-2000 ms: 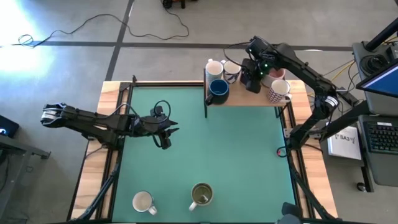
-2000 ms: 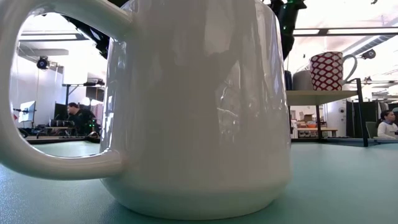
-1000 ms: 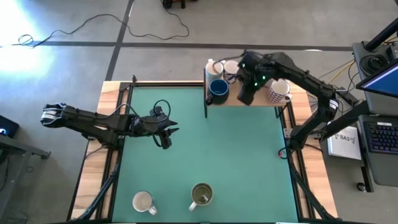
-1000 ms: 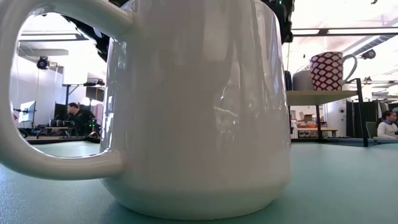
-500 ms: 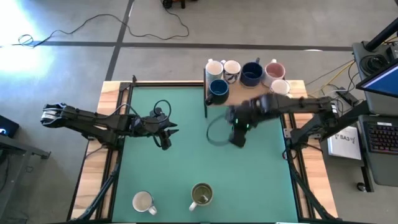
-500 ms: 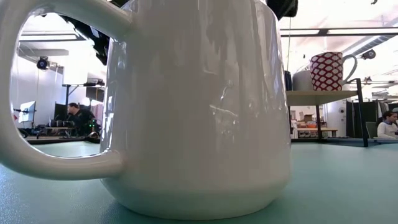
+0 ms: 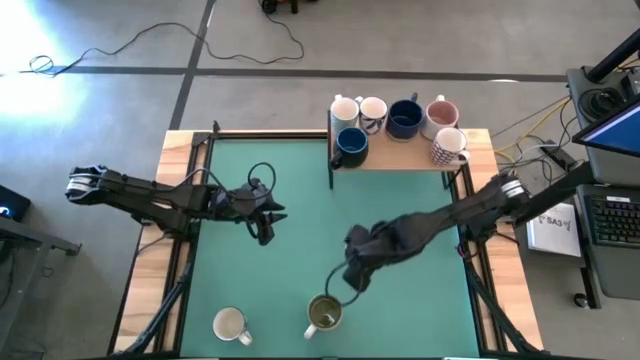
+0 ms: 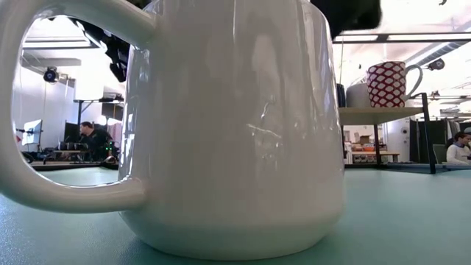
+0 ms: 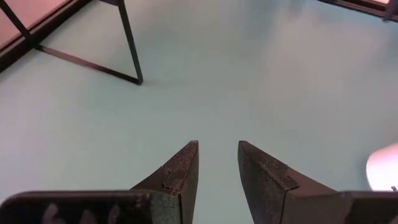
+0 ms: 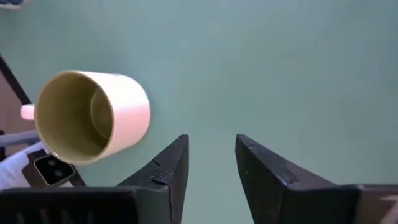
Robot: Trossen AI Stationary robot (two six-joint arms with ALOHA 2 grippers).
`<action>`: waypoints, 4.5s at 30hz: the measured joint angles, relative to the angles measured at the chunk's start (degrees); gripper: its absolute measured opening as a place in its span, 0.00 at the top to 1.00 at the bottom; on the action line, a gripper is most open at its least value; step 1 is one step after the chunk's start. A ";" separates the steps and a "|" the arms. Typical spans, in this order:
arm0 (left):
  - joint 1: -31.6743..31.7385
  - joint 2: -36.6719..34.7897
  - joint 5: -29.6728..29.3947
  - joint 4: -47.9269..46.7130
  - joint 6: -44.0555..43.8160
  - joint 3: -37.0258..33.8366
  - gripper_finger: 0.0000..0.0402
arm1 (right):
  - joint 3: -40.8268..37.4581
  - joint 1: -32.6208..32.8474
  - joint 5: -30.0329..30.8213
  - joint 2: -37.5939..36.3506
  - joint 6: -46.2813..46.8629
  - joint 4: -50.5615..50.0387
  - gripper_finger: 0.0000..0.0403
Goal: Place coffee mugs
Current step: Put the white mug on the shelf
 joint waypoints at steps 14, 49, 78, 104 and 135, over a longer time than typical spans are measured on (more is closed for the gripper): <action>-0.26 0.00 -0.01 -3.01 0.08 -0.08 0.76 | -0.02 3.68 -12.17 10.82 10.42 15.74 0.64; -1.78 0.00 -0.25 -3.84 0.28 -0.22 0.76 | 0.11 0.44 -16.91 15.72 -7.15 11.16 0.97; -1.75 0.00 -0.74 -3.53 0.27 -0.22 0.76 | -15.28 -23.28 -4.20 0.51 -44.61 -11.38 0.96; -1.65 0.01 -5.05 -2.87 4.85 -0.22 0.76 | -31.69 -37.06 -4.20 -16.82 -58.42 5.36 0.87; -1.47 0.00 -5.05 -2.96 6.40 -0.22 0.76 | -24.64 -25.60 -7.46 -12.17 -20.44 8.41 0.66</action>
